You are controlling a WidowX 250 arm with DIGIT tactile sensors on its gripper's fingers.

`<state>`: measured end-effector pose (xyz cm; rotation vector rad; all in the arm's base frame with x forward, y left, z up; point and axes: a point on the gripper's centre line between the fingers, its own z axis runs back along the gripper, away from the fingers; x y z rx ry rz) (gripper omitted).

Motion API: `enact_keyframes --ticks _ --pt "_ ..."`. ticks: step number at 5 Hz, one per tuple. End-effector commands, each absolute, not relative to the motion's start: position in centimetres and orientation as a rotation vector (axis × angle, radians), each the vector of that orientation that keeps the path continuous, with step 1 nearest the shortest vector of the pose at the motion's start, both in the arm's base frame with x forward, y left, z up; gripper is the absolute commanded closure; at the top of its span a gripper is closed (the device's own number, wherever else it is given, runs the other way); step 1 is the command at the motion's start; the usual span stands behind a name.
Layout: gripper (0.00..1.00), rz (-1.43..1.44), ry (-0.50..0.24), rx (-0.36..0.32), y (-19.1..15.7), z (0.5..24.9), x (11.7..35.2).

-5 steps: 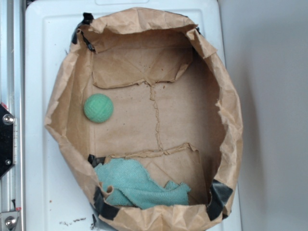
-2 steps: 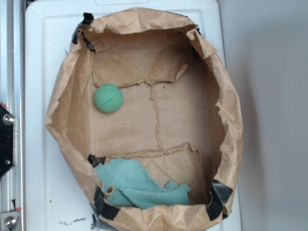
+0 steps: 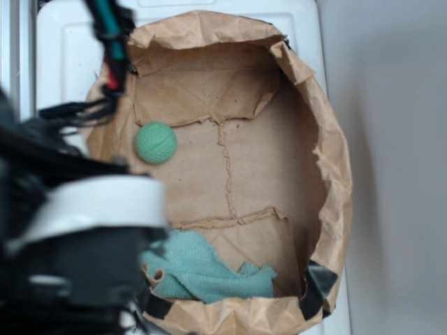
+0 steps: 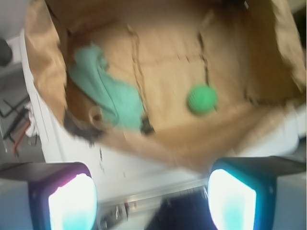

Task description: Grab the green ball.

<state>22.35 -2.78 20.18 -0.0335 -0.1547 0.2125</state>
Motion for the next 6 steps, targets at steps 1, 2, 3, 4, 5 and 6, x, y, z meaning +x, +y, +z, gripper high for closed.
enact_keyframes --ticks 1,2,3,4,5,6 --pt "0.0 0.199 -0.252 -0.061 0.5 17.2 26.3" --pt "0.0 0.186 -0.272 -0.047 1.3 15.6 27.0" --pt "0.0 0.169 -0.259 -0.033 1.6 13.7 26.9" --pt "0.0 0.146 -0.236 -0.007 1.6 12.2 26.6" --pt "0.0 0.123 -0.216 0.017 1.5 10.5 26.1" --pt "0.0 0.119 -0.241 0.031 1.2 9.8 26.2"
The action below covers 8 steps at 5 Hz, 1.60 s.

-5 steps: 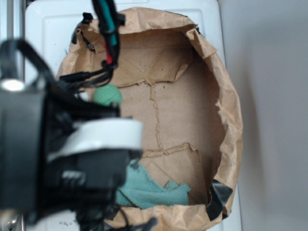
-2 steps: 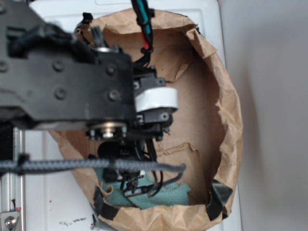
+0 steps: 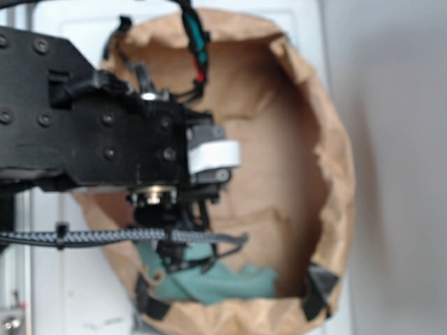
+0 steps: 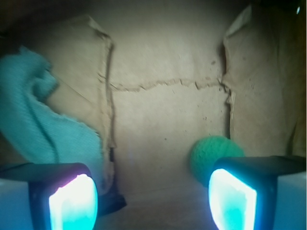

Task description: Grab the green ball.

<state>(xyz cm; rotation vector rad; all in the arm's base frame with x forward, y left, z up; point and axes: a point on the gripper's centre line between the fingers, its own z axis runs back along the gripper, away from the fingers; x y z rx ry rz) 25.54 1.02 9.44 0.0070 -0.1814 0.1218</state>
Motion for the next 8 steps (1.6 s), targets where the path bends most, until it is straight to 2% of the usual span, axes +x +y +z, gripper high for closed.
enact_keyframes --ticks 1,3,4,5,7,8 --pt "0.0 0.129 -0.254 0.088 1.5 9.1 26.5" --pt "0.0 0.195 -0.293 0.146 3.9 9.1 28.0" --pt "0.0 0.191 -0.285 0.164 4.2 8.5 28.0" --pt "0.0 0.172 -0.271 0.194 4.4 7.4 26.9" --pt "0.0 0.127 -0.247 0.276 4.5 5.3 26.1" --pt "0.0 0.112 -0.244 0.31 4.5 5.5 26.5"
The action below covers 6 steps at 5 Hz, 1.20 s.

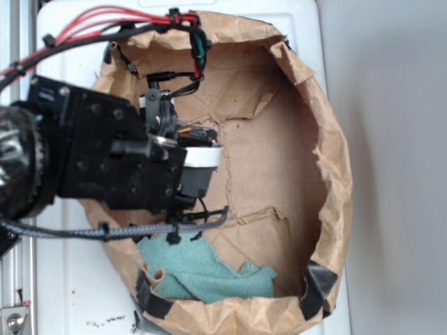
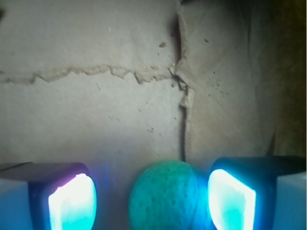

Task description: Grab the green ball.

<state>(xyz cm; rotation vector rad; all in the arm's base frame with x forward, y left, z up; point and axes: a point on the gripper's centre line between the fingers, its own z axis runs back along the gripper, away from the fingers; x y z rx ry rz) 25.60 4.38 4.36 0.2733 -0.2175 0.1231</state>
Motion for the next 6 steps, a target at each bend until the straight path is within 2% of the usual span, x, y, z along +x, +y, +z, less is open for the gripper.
enact_keyframes --ticks 1,2,5,6 --pt "0.0 0.108 -0.246 0.312 4.41 5.51 26.4" --pt "1.0 0.113 -0.277 0.315 4.61 5.35 26.35" --pt "1.0 0.119 -0.306 0.279 4.52 4.98 26.39" --pt "1.0 0.117 -0.312 0.245 4.26 5.09 26.36"
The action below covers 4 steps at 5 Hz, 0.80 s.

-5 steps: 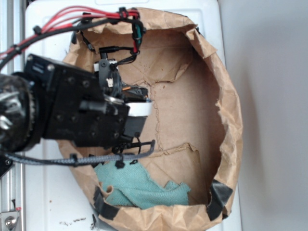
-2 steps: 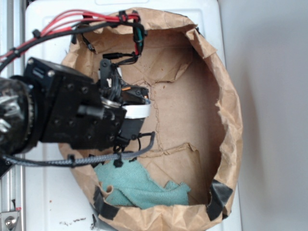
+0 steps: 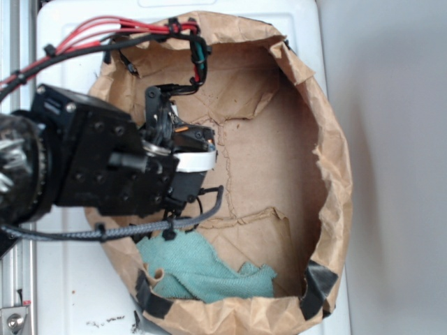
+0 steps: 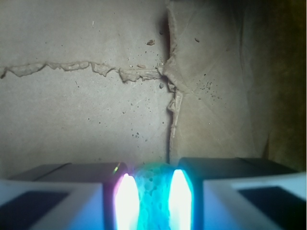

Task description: Grab the green ball.

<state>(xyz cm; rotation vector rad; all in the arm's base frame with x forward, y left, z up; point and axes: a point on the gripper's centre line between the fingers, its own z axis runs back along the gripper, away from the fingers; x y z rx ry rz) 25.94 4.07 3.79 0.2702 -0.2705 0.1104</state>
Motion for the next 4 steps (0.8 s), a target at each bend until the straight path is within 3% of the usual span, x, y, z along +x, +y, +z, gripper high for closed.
enact_keyframes --ticks 1,2,3,4 --pt "1.0 0.108 -0.313 0.167 4.6 5.8 26.1" --pt "1.0 0.134 -0.294 0.105 5.5 6.5 26.4" --pt "1.0 0.162 -0.339 0.065 1.4 10.0 26.5" --pt "1.0 0.177 -0.347 -0.031 -0.4 13.5 27.0"
